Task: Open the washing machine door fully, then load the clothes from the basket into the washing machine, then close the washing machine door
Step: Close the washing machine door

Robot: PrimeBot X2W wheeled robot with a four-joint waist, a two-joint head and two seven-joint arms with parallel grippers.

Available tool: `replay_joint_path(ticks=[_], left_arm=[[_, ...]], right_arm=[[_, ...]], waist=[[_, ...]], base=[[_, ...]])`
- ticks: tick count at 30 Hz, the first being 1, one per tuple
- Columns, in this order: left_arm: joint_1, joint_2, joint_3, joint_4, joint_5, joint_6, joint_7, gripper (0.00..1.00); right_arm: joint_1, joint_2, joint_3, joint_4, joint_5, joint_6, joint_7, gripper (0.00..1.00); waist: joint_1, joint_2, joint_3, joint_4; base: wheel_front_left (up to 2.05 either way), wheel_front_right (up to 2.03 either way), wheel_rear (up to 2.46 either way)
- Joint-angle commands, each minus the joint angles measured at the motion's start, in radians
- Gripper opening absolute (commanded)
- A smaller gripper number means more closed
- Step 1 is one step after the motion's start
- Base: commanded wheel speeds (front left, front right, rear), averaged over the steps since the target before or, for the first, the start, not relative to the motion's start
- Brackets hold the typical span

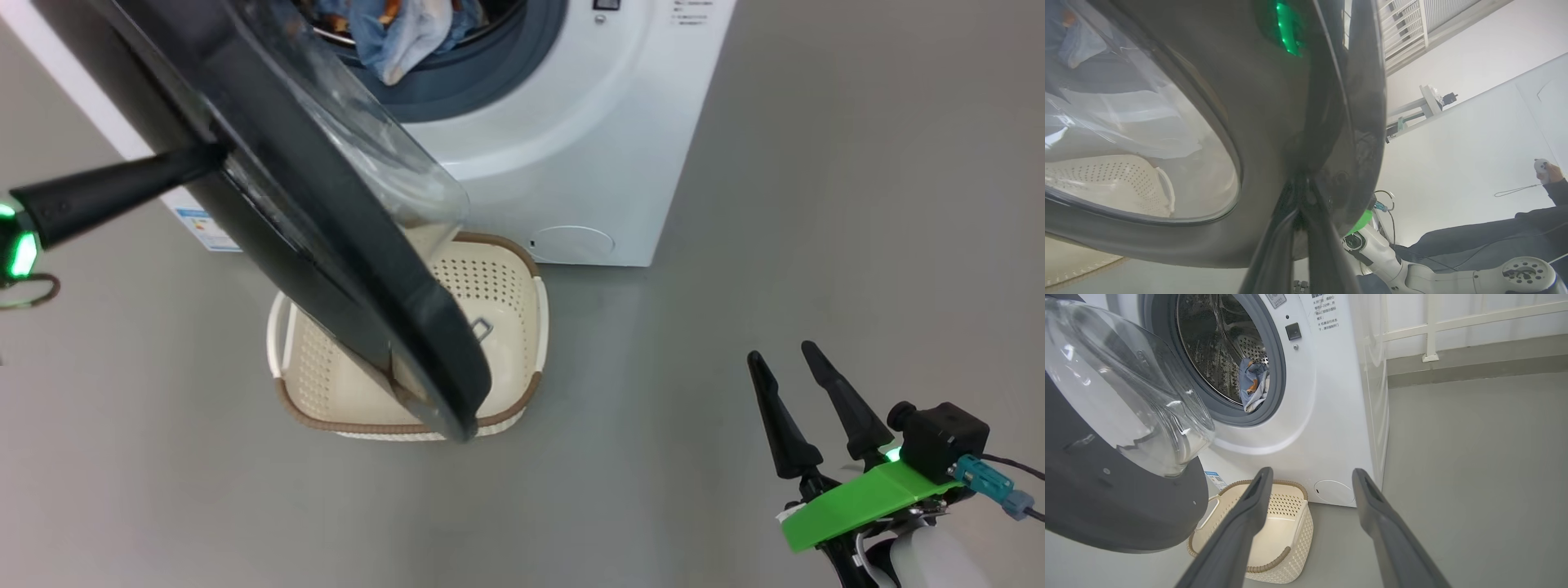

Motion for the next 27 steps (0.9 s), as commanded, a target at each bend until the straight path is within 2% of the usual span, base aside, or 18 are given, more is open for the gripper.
replay_joint_path(ticks=[1,14,27], left_arm=[[-0.053,0.038,0.034,-0.015,0.014,-0.007,-0.011,0.0],[-0.164,-0.027,0.022,0.067,0.083,-0.007,-0.097,0.0],[-0.151,-0.037,0.013,0.086,0.1,-0.007,-0.141,0.0]], right_arm=[[-0.026,0.004,0.018,-0.027,-0.007,0.003,-0.005,1.0],[-0.053,0.026,0.005,-0.035,-0.01,0.003,-0.005,1.0],[-0.047,0.027,-0.002,-0.032,-0.013,0.003,-0.005,1.0]], waist=[[0.0,0.0,0.014,-0.023],[0.0,0.0,0.055,-0.09],[0.0,0.0,0.041,-0.074]], base=[[0.0,0.0,0.0],[0.0,0.0,0.0],[0.0,0.0,0.0]])
